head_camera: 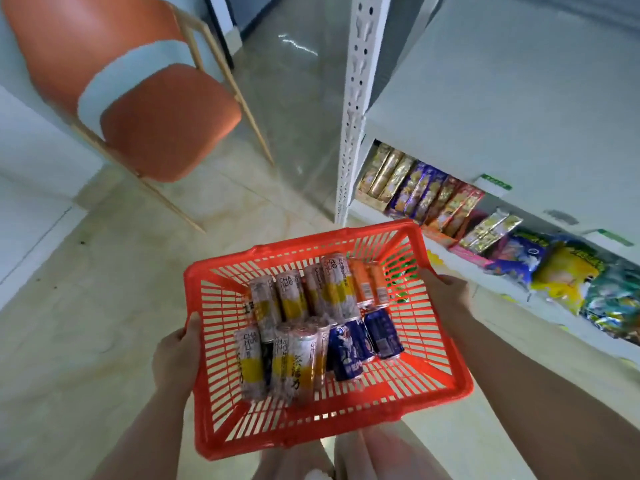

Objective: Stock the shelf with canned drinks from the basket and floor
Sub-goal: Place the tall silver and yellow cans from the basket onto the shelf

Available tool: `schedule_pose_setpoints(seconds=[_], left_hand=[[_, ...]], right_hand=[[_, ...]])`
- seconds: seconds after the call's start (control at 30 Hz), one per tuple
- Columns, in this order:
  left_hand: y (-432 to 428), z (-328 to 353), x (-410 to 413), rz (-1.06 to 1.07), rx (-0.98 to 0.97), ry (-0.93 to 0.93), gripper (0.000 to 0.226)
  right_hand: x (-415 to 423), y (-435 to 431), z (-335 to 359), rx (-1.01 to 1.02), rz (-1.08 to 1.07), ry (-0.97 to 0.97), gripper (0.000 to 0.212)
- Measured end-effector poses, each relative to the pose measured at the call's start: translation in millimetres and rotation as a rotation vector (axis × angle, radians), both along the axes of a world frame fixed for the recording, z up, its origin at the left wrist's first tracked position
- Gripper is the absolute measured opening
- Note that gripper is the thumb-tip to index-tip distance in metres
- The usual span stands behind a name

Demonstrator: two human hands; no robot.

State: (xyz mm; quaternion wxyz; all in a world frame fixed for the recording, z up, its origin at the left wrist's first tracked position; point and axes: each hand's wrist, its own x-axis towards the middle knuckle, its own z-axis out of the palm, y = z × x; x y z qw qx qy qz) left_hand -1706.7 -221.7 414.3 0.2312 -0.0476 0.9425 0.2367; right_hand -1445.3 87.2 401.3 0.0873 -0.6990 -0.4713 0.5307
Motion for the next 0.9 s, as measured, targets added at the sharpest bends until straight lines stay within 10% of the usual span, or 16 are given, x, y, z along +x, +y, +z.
schedule_pose_setpoints(seconds=[0.4, 0.9], left_hand=[[149.5, -50.1, -16.3, -0.655, -0.042, 0.008, 0.074], [320.6, -181.5, 171.5, -1.045, -0.097, -0.013, 0.069]], right_hand=[[119.4, -51.1, -42.6, -0.005, -0.582, -0.103, 0.031], [309.0, -42.6, -146.5, 0.026, -1.022, -0.205, 0.038]])
